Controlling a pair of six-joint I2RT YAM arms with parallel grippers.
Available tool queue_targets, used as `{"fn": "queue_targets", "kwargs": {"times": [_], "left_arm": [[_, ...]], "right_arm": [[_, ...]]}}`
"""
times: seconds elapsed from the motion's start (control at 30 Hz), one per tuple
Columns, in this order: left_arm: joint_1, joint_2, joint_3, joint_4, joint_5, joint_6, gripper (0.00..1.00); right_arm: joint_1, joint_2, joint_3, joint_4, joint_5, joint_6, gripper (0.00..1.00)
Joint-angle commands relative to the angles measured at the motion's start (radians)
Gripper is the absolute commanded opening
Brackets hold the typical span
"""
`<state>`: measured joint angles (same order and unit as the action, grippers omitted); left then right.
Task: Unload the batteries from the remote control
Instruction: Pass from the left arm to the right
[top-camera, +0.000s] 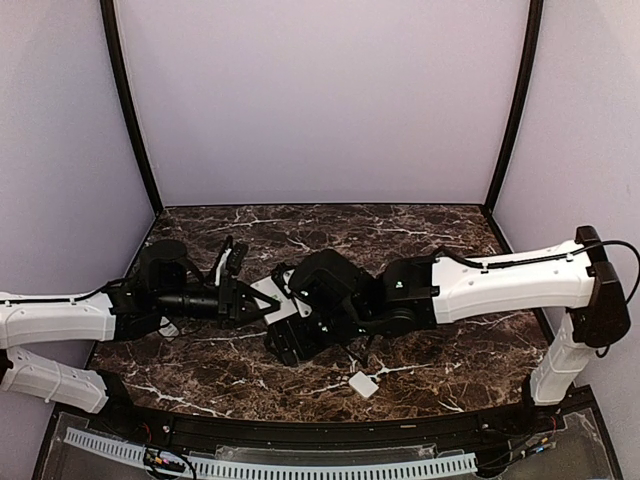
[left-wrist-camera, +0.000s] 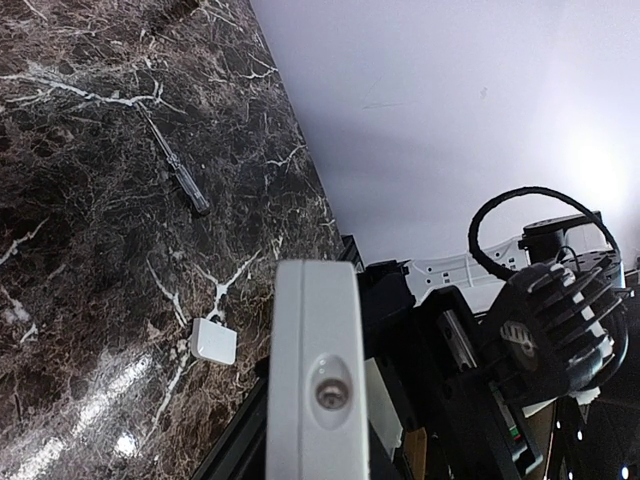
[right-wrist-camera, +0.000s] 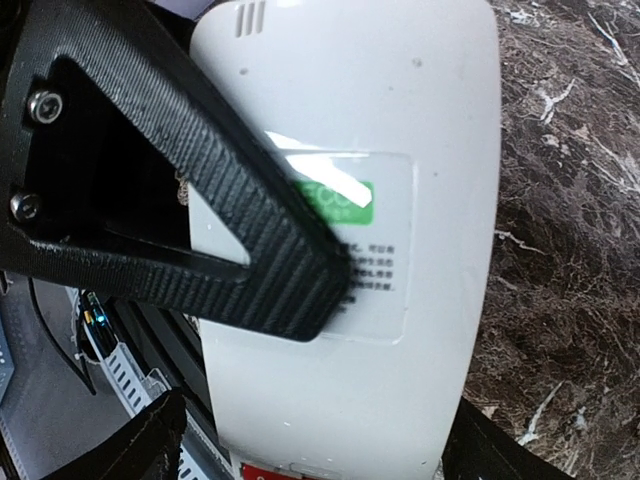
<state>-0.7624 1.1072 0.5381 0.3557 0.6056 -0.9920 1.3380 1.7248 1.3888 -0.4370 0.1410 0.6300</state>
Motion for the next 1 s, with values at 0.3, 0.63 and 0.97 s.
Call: {"fn": "queue_targets", "kwargs": {"times": [0.3, 0.63, 0.97], "left_arm": [[-0.007, -0.001, -0.035, 0.101, -0.033, -0.056, 0.01], [-0.008, 0.019, -0.028, 0.096, -0.037, -0.054, 0.09], [-0.008, -0.127, -0.001, -0.104, -0.250, 0.072, 0.62]], "right_arm": [[0.027, 0.060, 0.092, -0.082, 0.127, 0.076, 0.68], [0.029, 0.073, 0.107, -0.093, 0.160, 0.099, 0.49], [-0.013, 0.068, 0.062, -0.112, 0.123, 0.204, 0.36]]}}
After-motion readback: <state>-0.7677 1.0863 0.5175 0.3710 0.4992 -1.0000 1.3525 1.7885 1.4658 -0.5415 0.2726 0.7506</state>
